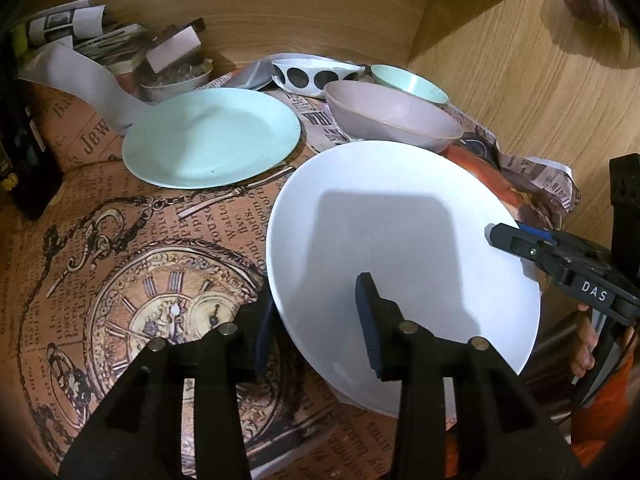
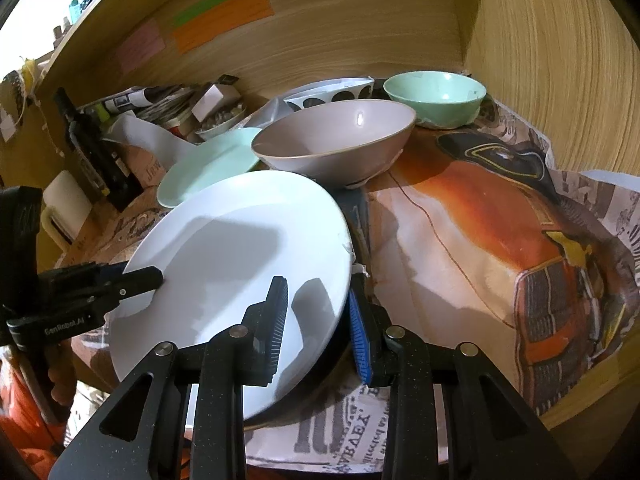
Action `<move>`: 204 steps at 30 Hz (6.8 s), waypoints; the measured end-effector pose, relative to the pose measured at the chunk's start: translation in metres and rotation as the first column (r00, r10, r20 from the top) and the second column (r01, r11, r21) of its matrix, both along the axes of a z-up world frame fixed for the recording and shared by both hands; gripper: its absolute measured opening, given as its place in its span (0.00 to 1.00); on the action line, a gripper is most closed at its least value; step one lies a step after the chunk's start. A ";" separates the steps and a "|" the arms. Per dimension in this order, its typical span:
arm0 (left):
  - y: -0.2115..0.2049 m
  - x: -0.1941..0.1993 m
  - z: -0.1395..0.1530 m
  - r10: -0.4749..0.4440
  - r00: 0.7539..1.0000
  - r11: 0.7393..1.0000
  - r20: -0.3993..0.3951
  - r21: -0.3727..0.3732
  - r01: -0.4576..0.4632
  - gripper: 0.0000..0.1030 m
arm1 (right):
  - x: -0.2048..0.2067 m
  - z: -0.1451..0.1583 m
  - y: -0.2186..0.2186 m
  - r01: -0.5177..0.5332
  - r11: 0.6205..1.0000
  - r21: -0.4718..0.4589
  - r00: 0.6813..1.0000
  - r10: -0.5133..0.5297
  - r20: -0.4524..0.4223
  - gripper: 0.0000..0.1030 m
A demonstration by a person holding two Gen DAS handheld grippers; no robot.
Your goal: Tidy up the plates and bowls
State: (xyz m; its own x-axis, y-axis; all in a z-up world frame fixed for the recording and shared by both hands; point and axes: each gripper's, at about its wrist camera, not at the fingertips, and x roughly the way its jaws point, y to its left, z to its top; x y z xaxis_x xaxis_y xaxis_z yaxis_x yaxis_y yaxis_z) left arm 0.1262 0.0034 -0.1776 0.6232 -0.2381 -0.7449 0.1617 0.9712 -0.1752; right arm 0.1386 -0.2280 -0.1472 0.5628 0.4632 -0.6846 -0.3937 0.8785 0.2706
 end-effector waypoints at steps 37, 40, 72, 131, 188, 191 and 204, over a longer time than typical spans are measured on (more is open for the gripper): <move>0.074 -0.005 0.073 0.227 0.934 0.969 0.277 0.032 -0.245 0.60 | 0.027 0.076 0.040 -0.128 0.991 0.025 0.969 0.119 0.215 0.47; 0.086 -0.002 0.082 0.258 0.919 0.958 0.299 0.041 -0.282 0.73 | 0.035 0.085 0.052 -0.160 0.987 0.027 0.962 0.149 0.231 0.47; 0.153 0.119 0.027 0.319 0.948 0.946 -0.009 0.057 -0.318 0.89 | 0.215 0.024 0.166 -0.326 0.944 -0.055 0.935 0.313 -0.167 0.47; 0.174 0.089 -0.002 0.271 0.954 0.961 -0.128 -0.013 -0.275 0.28 | 0.138 -0.025 0.234 -0.452 0.861 -0.232 0.882 0.392 -0.262 0.27; 0.061 -0.027 0.070 0.188 0.968 0.982 0.167 -0.012 -0.189 0.28 | 0.010 0.053 0.084 -0.265 0.962 -0.071 0.963 0.268 0.032 0.27; 0.053 -0.024 0.068 0.166 0.974 0.986 0.156 -0.014 -0.166 0.28 | 0.008 0.050 0.073 -0.248 0.967 -0.063 0.968 0.251 0.029 0.27; 0.022 -0.015 0.053 0.091 0.989 0.996 0.115 -0.004 -0.091 0.28 | 0.002 0.031 0.036 -0.178 0.983 -0.034 0.984 0.177 -0.023 0.27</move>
State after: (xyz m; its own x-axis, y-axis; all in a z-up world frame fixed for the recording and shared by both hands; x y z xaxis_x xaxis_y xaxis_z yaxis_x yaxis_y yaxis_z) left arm 0.1110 0.0250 -0.1243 0.7239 -0.1756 -0.6671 0.0920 0.9830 -0.1589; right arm 0.1404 -0.1919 -0.1162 0.4601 0.5295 -0.7127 -0.5393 0.8043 0.2495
